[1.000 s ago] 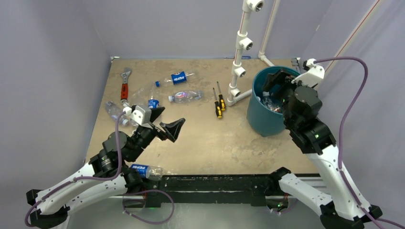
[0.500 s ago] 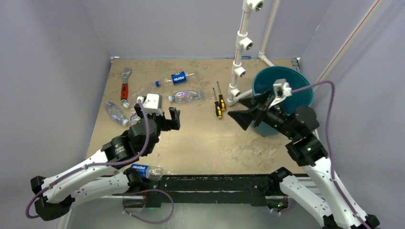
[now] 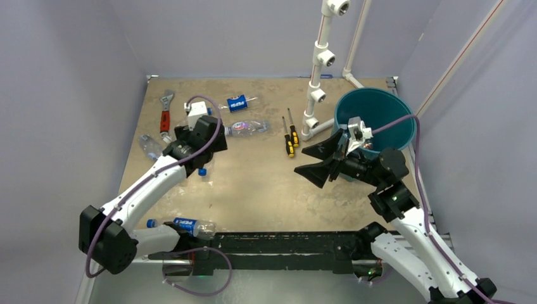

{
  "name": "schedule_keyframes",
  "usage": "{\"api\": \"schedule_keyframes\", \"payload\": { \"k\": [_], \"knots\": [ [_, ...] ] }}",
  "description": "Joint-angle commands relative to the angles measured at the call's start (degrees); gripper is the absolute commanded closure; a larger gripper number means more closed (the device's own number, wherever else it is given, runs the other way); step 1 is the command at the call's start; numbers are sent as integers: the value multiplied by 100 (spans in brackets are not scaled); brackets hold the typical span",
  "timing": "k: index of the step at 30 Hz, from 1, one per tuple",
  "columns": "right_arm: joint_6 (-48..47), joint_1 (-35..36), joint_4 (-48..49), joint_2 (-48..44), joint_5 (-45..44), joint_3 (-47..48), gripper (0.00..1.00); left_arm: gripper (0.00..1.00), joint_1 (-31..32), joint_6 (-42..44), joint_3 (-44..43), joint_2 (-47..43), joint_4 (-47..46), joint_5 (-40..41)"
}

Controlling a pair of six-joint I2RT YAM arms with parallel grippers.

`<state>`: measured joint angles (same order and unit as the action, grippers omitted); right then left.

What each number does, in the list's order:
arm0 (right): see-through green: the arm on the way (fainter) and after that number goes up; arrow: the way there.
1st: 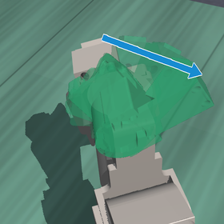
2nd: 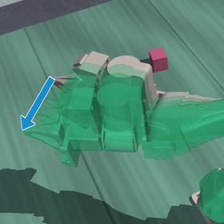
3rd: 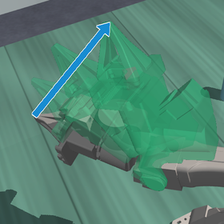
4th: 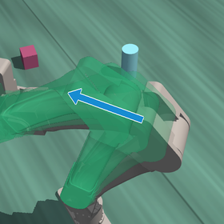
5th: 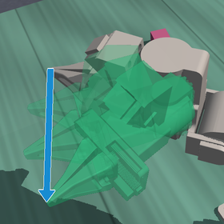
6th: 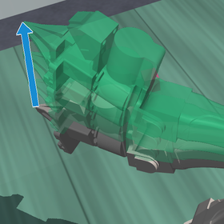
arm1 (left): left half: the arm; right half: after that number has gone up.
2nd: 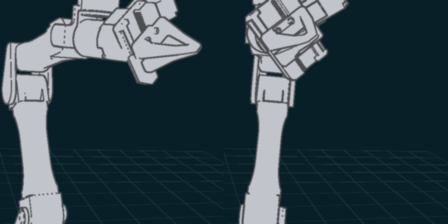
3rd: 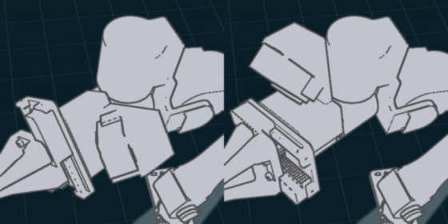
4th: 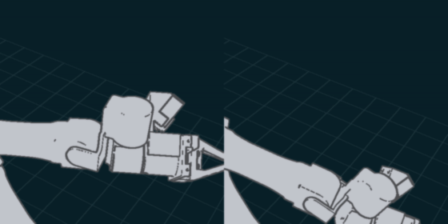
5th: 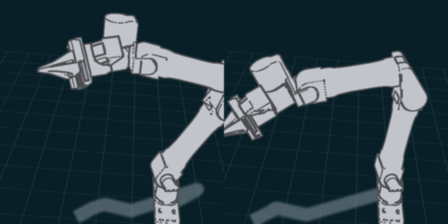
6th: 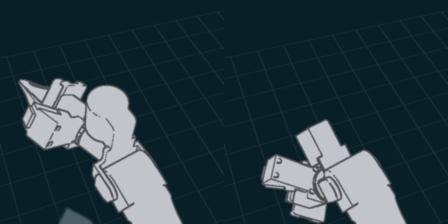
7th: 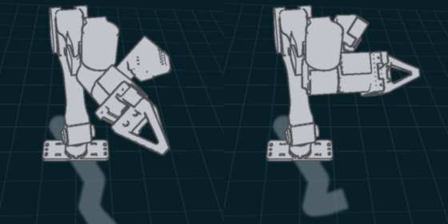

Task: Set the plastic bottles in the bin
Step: Pick up the plastic bottle at the center of the board.

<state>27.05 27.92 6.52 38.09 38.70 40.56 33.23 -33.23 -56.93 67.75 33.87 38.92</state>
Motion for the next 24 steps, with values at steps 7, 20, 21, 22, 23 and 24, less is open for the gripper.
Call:
{"api": "schedule_keyframes", "payload": {
  "k": [7, 20, 21, 22, 23, 24],
  "knots": [
    [259, 115, 513, -489, 154, -311, 20, 8, -772, 632, -637, 1489, -381, -800],
    [-33, 237, 79, -903, -264, -294, 20, 6, -1328, 679, -686, 2649, -616, -960],
    [-25, 240, 96, -924, -285, -330, 21, 6, -1344, 678, -635, 2699, -658, -931],
    [-12, 247, 121, -932, -292, -356, 21, 6, -1346, 664, -589, 2755, -699, -910],
    [-3, 246, 136, -923, -293, -371, 21, 7, -1346, 644, -550, 2826, -733, -897],
    [8, 252, 146, -908, -288, -380, 21, 7, -1353, 626, -526, 2904, -756, -895]
  ]
}}
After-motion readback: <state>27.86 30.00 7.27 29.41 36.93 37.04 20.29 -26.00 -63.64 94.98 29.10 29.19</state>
